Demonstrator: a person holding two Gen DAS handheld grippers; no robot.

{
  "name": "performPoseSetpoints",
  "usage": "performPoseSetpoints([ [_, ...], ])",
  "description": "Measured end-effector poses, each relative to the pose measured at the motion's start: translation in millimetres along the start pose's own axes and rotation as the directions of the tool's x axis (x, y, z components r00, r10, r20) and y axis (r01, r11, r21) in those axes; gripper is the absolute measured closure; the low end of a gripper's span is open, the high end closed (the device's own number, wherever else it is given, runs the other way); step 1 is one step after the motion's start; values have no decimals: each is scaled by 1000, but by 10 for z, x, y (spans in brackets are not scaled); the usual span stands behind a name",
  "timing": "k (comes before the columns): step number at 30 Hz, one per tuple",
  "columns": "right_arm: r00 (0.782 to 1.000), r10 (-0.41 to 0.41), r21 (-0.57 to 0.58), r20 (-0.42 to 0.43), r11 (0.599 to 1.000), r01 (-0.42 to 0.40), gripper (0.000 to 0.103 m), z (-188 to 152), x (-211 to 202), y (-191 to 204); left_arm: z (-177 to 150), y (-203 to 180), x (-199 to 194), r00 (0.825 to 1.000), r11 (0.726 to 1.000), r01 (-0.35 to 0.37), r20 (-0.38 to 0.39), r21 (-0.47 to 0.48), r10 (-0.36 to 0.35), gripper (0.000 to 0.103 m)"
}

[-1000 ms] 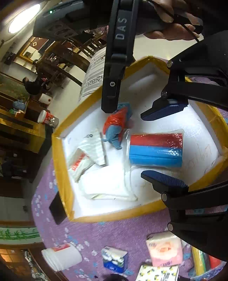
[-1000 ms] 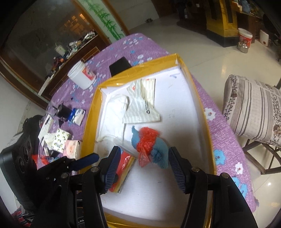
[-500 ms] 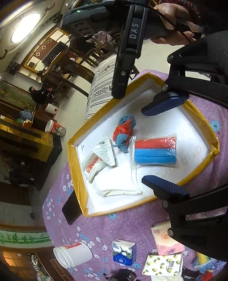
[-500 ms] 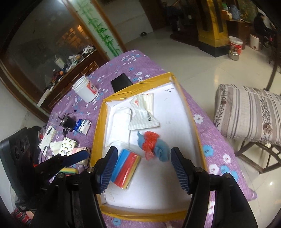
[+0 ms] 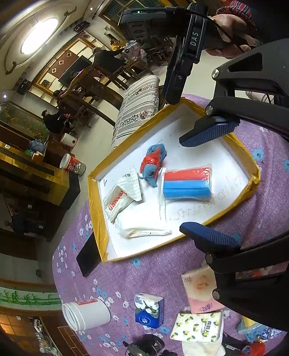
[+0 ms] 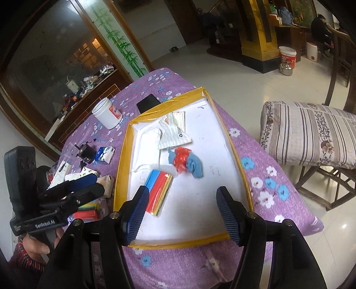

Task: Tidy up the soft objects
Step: 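Grasp the blue-white snack bag with the left tool while the right tool grasps the striped sponge bag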

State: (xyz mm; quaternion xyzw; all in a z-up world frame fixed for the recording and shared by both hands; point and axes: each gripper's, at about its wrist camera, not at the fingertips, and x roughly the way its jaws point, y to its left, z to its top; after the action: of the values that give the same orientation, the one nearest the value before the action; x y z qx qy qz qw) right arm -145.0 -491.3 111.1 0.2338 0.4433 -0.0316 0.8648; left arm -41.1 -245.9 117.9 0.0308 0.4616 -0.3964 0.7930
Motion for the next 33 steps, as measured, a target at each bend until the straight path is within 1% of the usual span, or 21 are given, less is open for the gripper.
performPoseSetpoints([
  [4,1000,10,-2,-4,1000,-10,38,-35,21,54,-39,51,-98,1000,1000,-5,17,-7,5,34],
  [9,999,41,-42,-15,998,-42,38,-29,85,235,-112,160,-277,998,999,-32,51,-33,33,34],
  [13,997,73,-84,-35,994,-75,38,-23,173,411,-209,303,-444,994,995,-63,82,-74,69,34],
  [18,990,115,-152,-84,980,-127,38,-32,352,739,-405,542,-657,986,982,-117,105,-148,133,34],
  [25,971,171,-254,-166,944,-210,38,-124,596,1260,-741,873,-987,965,945,-189,128,-267,229,34],
  [31,951,215,-325,-222,904,-280,38,-262,704,1689,-1081,1180,-1282,941,894,-244,130,-377,312,34],
  [33,945,223,-336,-241,894,-297,38,-311,756,1788,-1237,1289,-1376,934,873,-264,119,-411,338,34],
])
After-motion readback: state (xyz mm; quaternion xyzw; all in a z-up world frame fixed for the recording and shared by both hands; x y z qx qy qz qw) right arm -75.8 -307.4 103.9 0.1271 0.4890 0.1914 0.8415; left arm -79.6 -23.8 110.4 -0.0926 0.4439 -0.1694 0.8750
